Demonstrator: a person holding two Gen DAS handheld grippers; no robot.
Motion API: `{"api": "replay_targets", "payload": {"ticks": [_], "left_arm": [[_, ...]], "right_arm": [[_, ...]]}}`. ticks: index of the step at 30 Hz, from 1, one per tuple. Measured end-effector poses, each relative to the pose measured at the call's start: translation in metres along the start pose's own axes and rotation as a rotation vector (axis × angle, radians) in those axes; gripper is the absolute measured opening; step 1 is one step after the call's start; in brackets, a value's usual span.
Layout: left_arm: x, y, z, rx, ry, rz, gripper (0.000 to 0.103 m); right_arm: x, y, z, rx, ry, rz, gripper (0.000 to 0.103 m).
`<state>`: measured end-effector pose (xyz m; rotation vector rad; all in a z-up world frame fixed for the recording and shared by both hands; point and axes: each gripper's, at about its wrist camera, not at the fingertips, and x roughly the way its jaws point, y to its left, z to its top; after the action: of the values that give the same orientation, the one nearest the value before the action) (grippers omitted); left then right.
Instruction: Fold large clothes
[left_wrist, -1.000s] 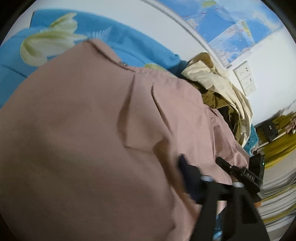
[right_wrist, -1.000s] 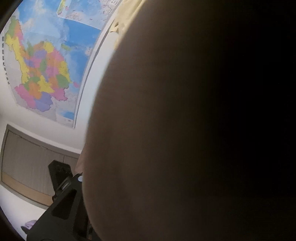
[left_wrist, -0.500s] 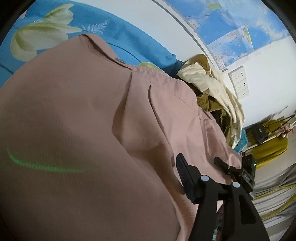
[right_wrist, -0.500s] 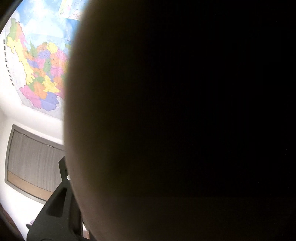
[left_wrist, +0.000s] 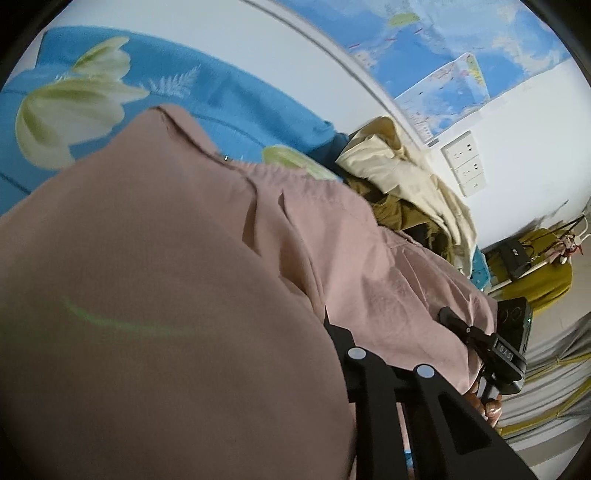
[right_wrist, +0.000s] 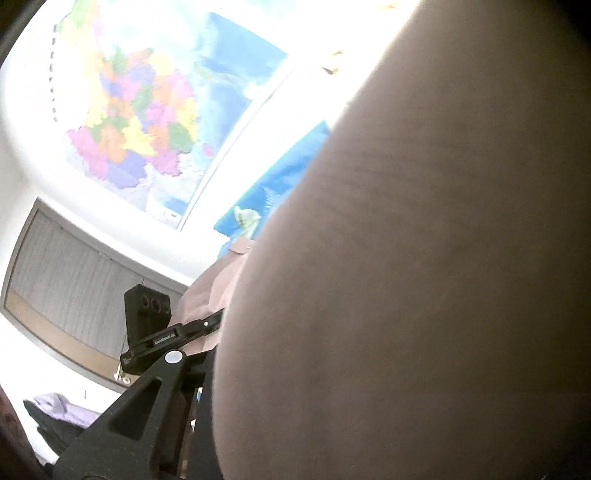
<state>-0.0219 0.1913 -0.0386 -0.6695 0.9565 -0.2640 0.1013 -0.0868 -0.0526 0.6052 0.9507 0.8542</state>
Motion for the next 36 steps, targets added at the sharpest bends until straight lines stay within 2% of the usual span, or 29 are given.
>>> {"api": "replay_targets", "payload": {"ticks": [10, 19, 36], "left_arm": [[-0.038, -0.021, 0.030, 0.065, -0.064, -0.004, 0.016], [-0.059, -0.025, 0.042, 0.079, -0.100, 0.006, 0.016], [-0.110, -0.025, 0.074, 0.116, -0.196, 0.057, 0.016]], "right_arm": [[-0.002, 0.052, 0.018, -0.121, -0.005, 0.033, 0.017], [-0.011, 0.062, 0.020, -0.171, -0.004, 0.062, 0.017], [0.010, 0.107, 0.034, -0.241, 0.018, 0.121, 0.017]]}}
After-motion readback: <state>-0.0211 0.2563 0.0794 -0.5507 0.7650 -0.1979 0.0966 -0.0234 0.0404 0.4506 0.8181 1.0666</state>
